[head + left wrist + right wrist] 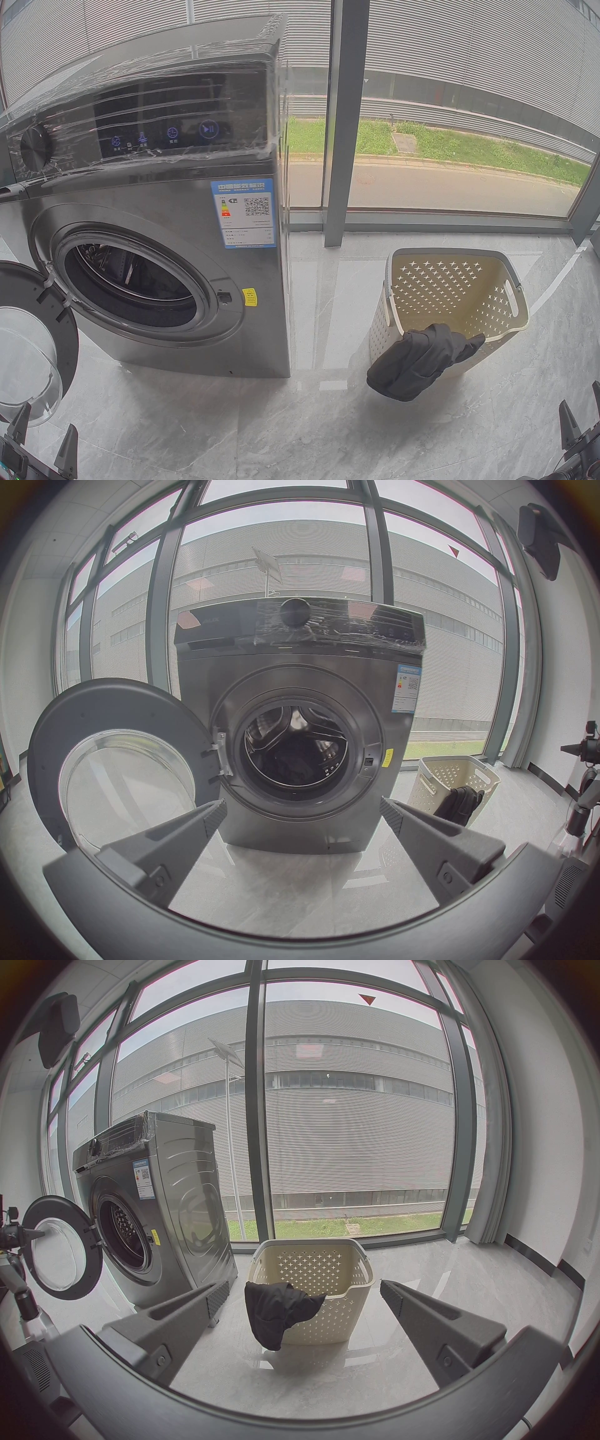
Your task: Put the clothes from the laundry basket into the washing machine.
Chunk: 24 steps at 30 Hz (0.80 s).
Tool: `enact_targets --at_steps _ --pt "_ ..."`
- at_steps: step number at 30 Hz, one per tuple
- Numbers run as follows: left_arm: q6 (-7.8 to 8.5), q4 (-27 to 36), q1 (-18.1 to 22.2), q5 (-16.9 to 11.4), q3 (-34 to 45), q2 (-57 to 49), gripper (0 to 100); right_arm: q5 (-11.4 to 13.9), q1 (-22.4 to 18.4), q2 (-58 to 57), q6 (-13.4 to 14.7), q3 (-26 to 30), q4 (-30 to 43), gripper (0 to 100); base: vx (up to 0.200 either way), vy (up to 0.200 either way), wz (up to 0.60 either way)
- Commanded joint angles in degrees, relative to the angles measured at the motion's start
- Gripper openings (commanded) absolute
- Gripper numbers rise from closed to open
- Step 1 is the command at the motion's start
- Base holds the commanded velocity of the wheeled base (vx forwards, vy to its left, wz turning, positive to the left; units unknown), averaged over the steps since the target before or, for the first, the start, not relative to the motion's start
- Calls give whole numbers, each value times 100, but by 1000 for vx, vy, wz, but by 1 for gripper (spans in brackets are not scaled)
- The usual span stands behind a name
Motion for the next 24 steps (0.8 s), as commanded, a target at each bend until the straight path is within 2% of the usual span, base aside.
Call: enact_targets --at_steps 1,24 --pt "-6 0 -9 4 101 -66 100 0 0 4 0 99 0 100 0 -200 0" --pt "3 0 0 4 101 -66 100 0 0 4 0 99 0 100 0 -200 0"
